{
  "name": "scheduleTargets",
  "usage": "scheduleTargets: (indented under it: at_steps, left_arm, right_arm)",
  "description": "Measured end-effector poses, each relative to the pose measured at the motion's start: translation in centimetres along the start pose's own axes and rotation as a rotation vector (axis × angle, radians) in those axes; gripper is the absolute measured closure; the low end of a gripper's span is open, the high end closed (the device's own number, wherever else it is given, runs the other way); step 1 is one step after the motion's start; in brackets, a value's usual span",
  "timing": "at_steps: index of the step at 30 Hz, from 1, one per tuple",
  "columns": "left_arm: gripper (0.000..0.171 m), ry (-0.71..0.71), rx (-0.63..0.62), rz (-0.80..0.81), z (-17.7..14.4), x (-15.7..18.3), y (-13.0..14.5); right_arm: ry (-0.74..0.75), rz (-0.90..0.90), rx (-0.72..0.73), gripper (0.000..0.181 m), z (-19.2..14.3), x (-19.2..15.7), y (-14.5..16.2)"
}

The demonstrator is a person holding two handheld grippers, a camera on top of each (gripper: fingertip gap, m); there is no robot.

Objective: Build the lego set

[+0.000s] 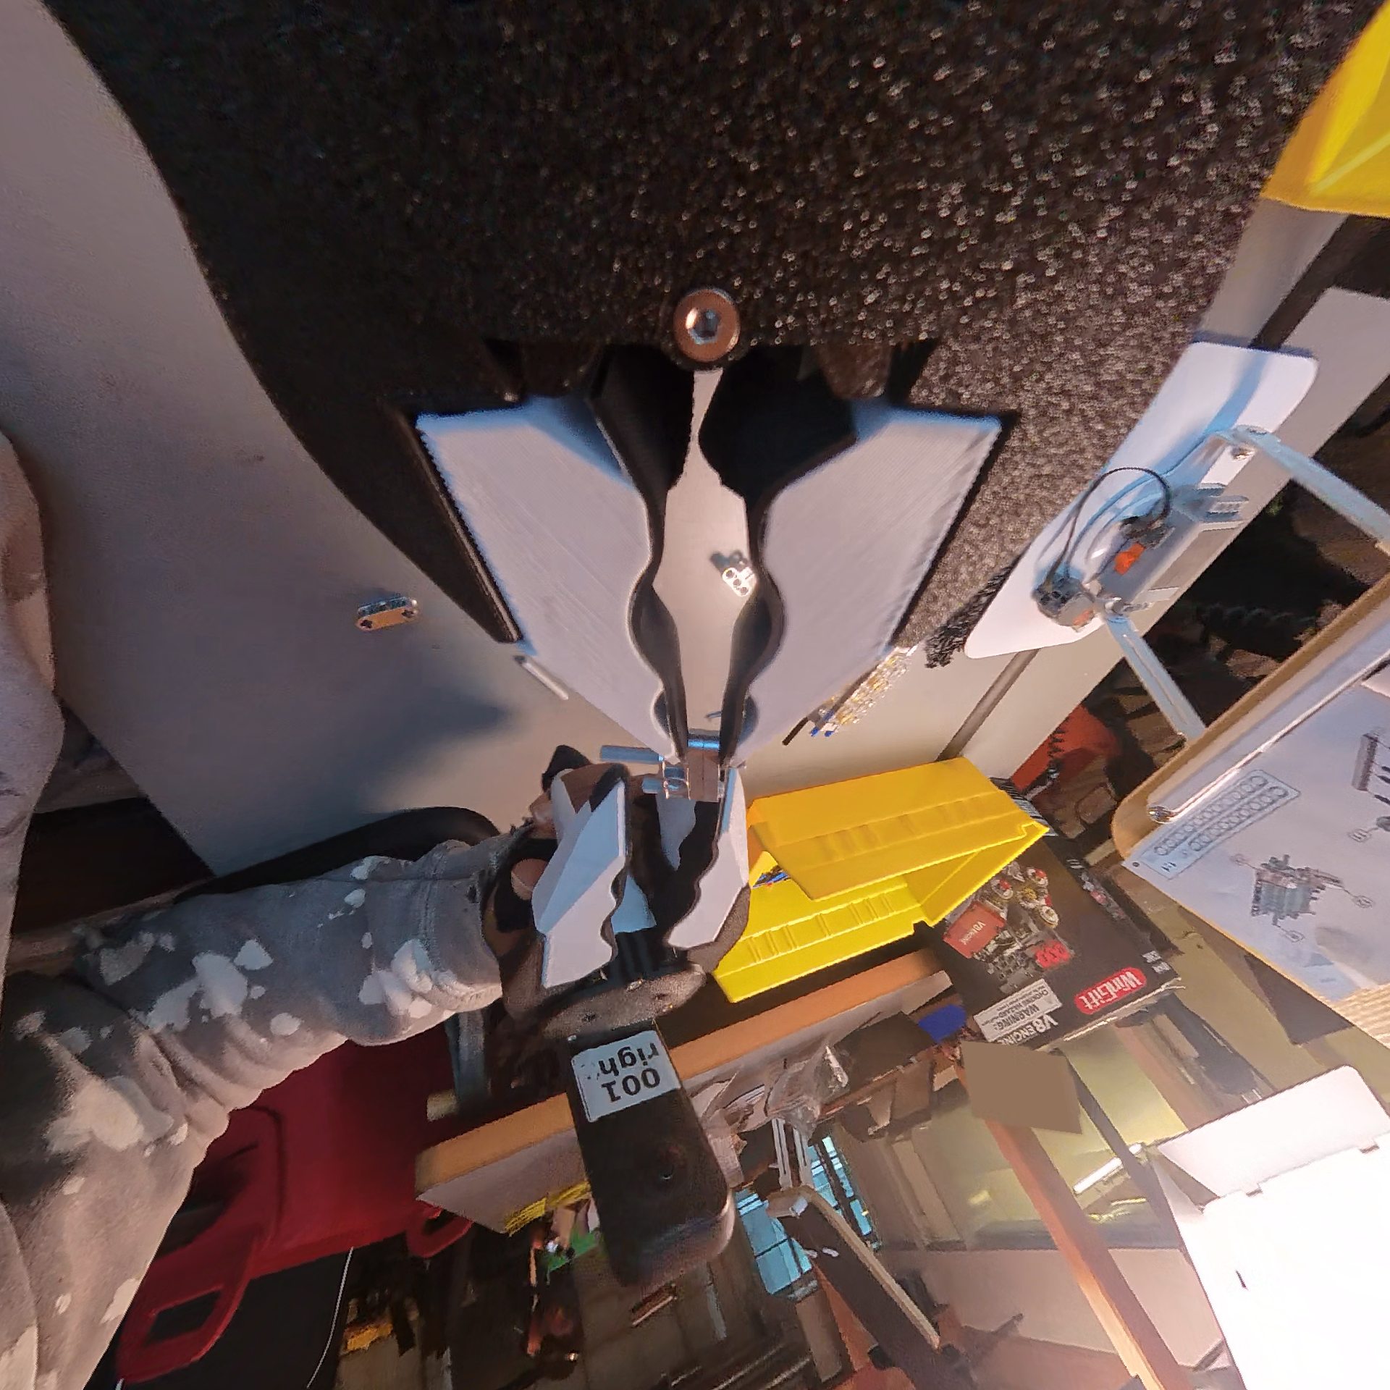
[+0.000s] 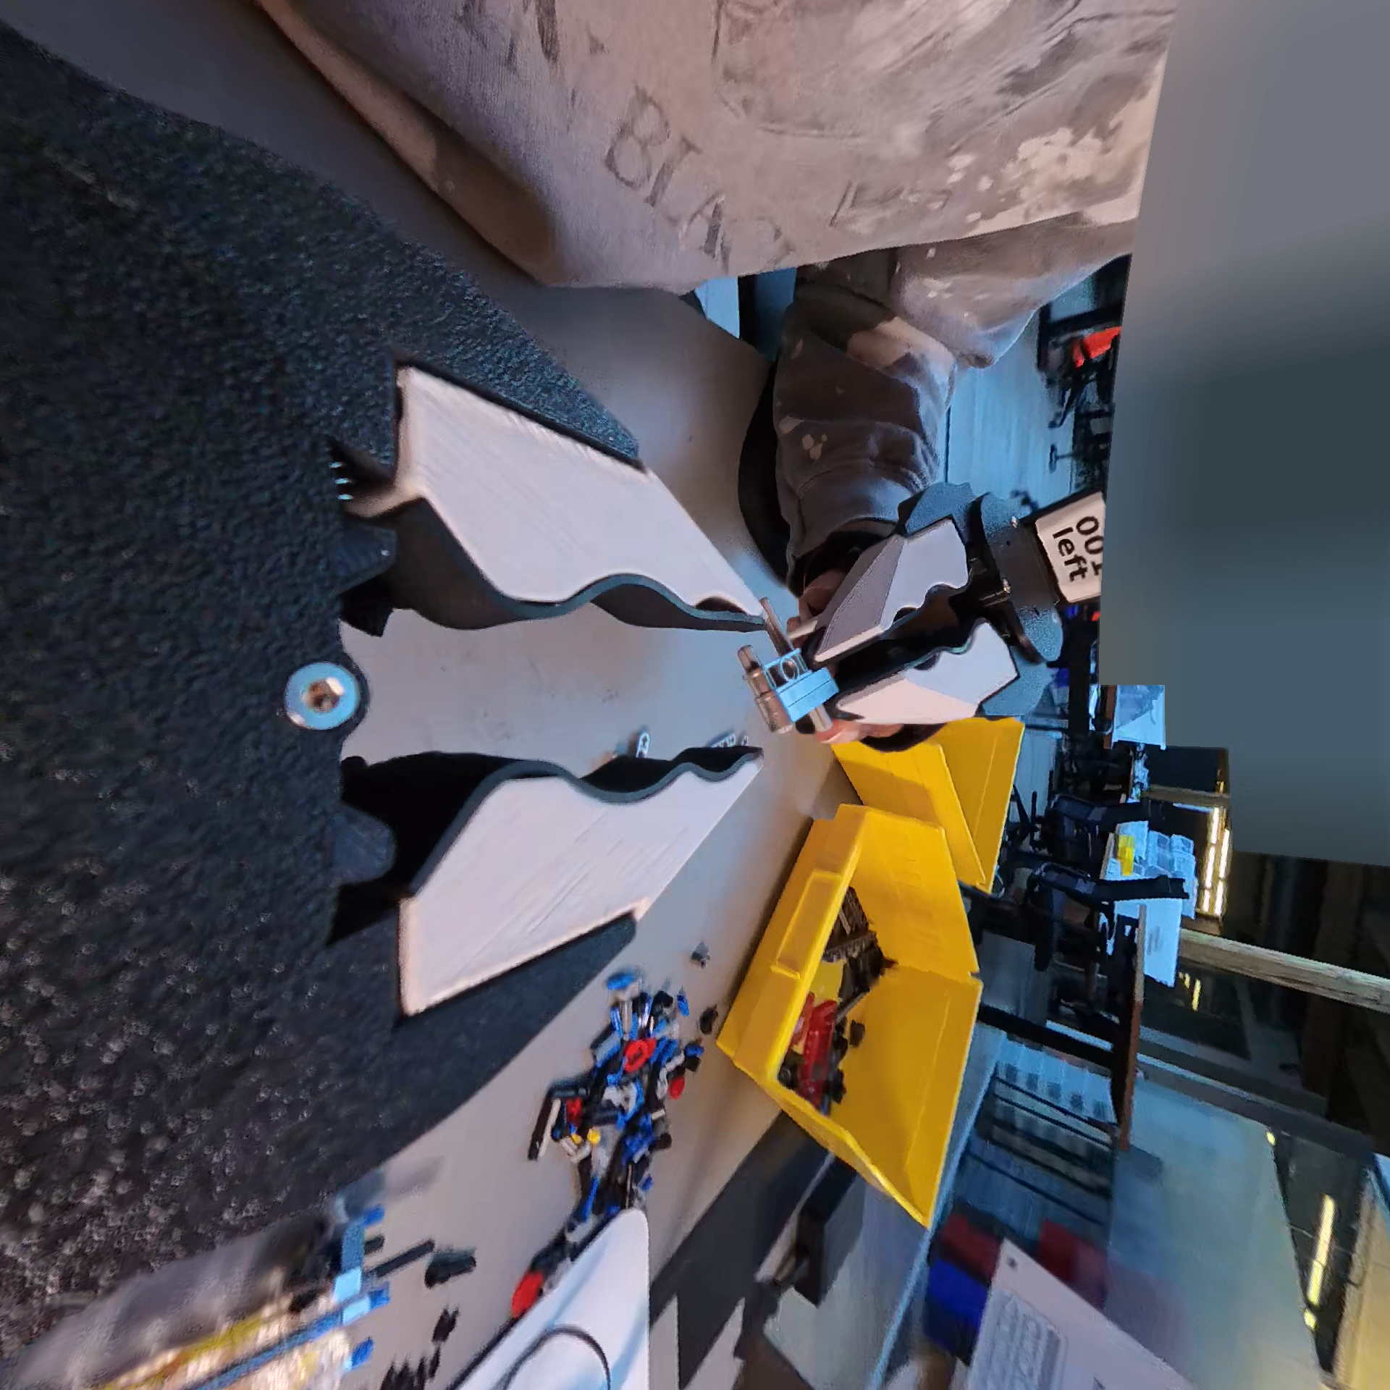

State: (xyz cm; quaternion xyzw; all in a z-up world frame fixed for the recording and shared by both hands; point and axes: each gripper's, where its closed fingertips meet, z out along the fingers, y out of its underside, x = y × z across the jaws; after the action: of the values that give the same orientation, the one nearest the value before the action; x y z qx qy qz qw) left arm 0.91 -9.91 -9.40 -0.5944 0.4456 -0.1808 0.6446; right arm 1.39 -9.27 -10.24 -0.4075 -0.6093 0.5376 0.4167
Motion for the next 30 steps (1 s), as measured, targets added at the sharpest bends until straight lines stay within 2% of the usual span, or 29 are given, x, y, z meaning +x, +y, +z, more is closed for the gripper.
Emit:
scheduleTargets:
  at_steps: [7,10,14,17,22,24,27,30]
  left_arm:
    - [0.165,-0.148,-0.104,0.258,0.4,-0.5,1.1]
    - [0.165,-0.164,-0.146,0.326,0.8,-0.3,1.8]
    - [0.165,-0.154,-0.156,0.323,0.9,-0.2,2.3]
    - [0.164,-0.079,-0.124,0.175,1.0,0.1,2.7]
    - [0.156,0.141,-0.021,-0.371,0.5,-0.1,2.6]
    - [0.154,0.231,0.008,-0.535,0.6,0.2,2.5]
    - [0.162,0.295,0.016,-0.608,0.8,1.0,2.5]
    - [0.165,0.299,-0.001,-0.651,1.2,1.2,2.8]
  right_arm:
    - [-0.086,0.396,0.009,0.159,0.5,1.0,1.5]
    - [-0.124,0.481,0.052,0.169,0.7,0.8,1.1]
    - [-0.133,0.513,0.05,0.175,0.6,0.9,1.2]
    - [-0.114,0.467,0.002,0.175,0.5,0.9,1.7]
    - [-0.079,0.344,-0.063,0.175,-0.3,1.1,1.8]
    - [-0.083,0.309,-0.081,0.175,-0.3,0.7,1.8]
    - [-0.106,0.327,-0.08,0.175,0.0,0.3,1.9]
    - [-0.118,0.351,-0.073,0.175,0.2,0.2,2.0]
